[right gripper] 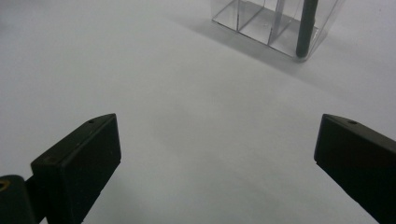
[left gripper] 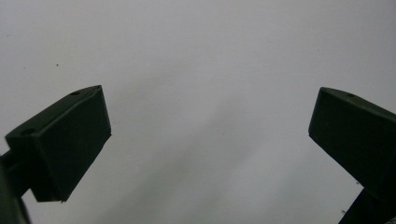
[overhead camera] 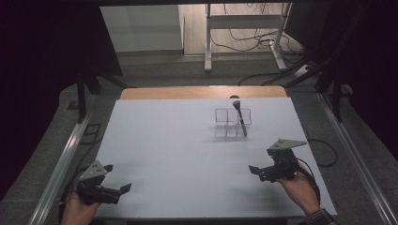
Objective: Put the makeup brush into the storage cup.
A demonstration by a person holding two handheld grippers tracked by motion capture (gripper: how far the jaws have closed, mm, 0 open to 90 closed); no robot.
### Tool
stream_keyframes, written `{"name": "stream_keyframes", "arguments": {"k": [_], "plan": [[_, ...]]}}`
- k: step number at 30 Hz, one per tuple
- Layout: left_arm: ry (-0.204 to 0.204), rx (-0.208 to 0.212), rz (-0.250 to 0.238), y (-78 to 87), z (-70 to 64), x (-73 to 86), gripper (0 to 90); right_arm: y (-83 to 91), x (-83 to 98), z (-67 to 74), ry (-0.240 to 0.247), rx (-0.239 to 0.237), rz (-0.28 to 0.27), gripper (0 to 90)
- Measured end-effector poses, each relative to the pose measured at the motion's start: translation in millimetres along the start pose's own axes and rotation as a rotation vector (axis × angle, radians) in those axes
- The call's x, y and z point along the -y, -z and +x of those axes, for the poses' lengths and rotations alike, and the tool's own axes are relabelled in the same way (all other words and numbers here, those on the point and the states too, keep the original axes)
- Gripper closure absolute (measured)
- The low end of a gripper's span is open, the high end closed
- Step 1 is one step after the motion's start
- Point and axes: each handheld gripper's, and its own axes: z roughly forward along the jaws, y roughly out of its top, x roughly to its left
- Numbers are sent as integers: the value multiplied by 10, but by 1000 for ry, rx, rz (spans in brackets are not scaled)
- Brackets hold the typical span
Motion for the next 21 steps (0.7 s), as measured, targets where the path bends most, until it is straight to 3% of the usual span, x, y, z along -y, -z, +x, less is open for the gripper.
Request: {"name": "stream_keyframes", "arguments": {"k": [21], "plan": [[13, -8, -4, 22, 28, 18, 0, 144, 198, -36, -9, 42, 33, 4]]}}
